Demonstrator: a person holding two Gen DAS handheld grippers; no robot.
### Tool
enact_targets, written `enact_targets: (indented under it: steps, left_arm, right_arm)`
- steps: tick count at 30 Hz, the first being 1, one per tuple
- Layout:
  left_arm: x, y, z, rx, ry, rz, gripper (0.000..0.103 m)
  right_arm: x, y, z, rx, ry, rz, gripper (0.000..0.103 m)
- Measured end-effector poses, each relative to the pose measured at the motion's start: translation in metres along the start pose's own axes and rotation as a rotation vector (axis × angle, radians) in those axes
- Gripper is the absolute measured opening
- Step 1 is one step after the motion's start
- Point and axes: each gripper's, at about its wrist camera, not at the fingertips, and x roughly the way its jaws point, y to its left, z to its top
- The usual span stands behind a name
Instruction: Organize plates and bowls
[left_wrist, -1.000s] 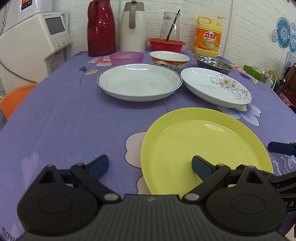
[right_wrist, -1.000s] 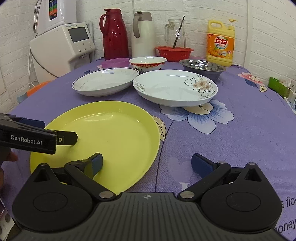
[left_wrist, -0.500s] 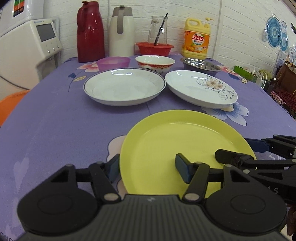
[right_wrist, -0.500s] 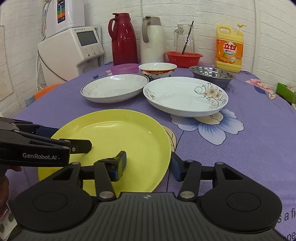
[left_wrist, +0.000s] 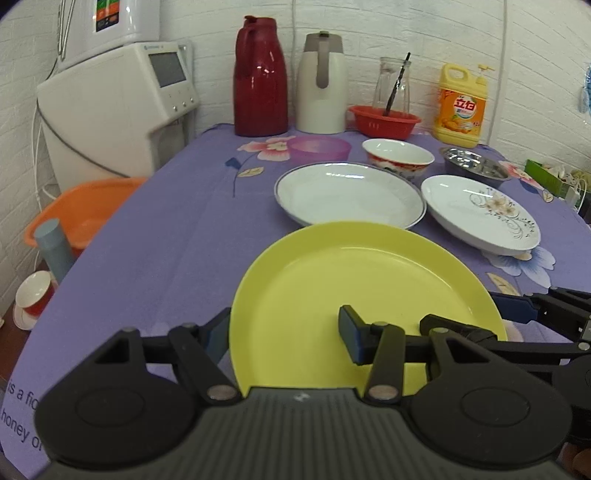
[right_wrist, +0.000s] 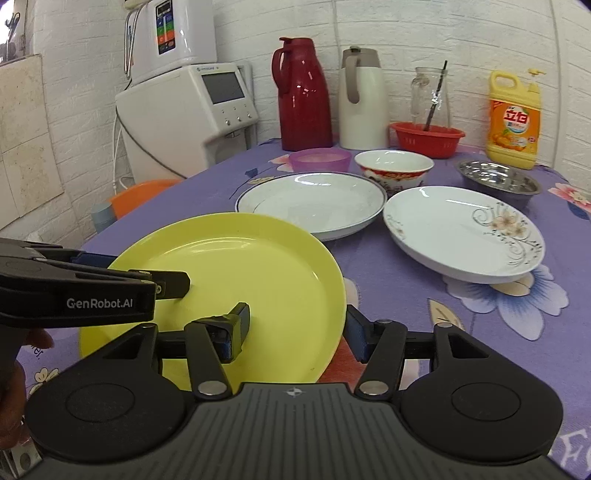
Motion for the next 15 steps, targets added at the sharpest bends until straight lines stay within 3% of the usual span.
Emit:
enact_targets:
  steps: [5,8,10,15]
  left_arm:
    - [0.019,0.009,-0.008,-0.057,0.035,-0.012,0.049]
    - [0.023,0.017,-0.008,-0.09,0.046,-0.067,0.067]
    - [0.022,0.023,-0.006,-0.127,0.041,-0.087,0.068]
    - [0.022,0.038,0.008,-0.195,-0.001,-0.083,0.072]
  right_arm:
    - [0.017,0.004,-0.004,-0.017,0.042,0.004,0.1]
    - [0.015,0.003,-0.003,-0.033,0.059,0.039,0.103]
    - [0.009,-0.007,0.001,0.013,0.062,0.088,0.103]
    - [-0.003,-0.039,0.034,0.09,-0.052,0.05,0.103]
